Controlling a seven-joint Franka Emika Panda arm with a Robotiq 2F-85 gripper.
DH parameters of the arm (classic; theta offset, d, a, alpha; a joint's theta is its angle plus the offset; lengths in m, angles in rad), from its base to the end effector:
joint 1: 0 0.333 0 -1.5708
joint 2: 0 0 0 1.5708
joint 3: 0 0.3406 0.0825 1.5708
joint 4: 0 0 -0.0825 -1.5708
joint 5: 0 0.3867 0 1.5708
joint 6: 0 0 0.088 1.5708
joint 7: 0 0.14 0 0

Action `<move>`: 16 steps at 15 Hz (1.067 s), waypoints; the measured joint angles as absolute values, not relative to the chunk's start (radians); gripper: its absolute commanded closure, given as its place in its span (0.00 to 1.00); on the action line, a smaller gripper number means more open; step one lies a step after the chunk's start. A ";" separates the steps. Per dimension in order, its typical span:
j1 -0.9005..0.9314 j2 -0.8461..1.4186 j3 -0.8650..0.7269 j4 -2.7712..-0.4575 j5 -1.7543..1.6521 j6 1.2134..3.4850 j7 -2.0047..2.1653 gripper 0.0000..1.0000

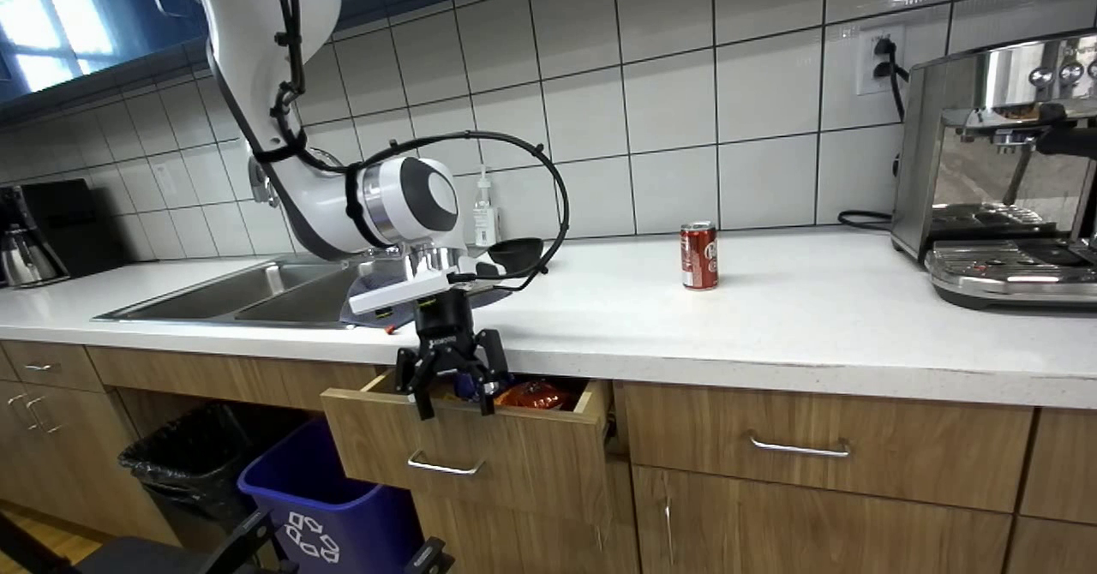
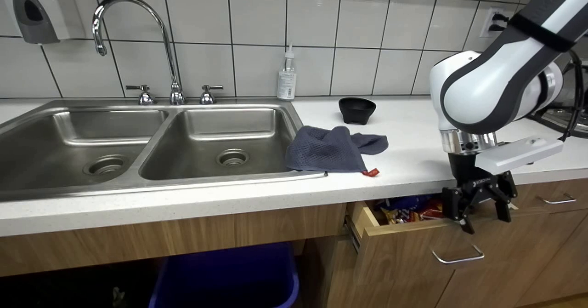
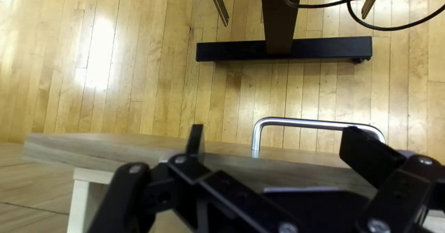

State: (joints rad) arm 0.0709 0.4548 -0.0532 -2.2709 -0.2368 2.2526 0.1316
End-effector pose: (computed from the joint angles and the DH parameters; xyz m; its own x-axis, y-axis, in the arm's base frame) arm 0.4717 -0.0066 0.1188 0.8945 0.0292 -0.4461 0.1205 -0.9767 0.1777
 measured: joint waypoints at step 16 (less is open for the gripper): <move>0.067 0.480 -0.060 -2.220 -0.233 2.302 0.130 0.00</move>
State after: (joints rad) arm 0.0666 0.4798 -0.0603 -2.2202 -0.2326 2.3024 0.1301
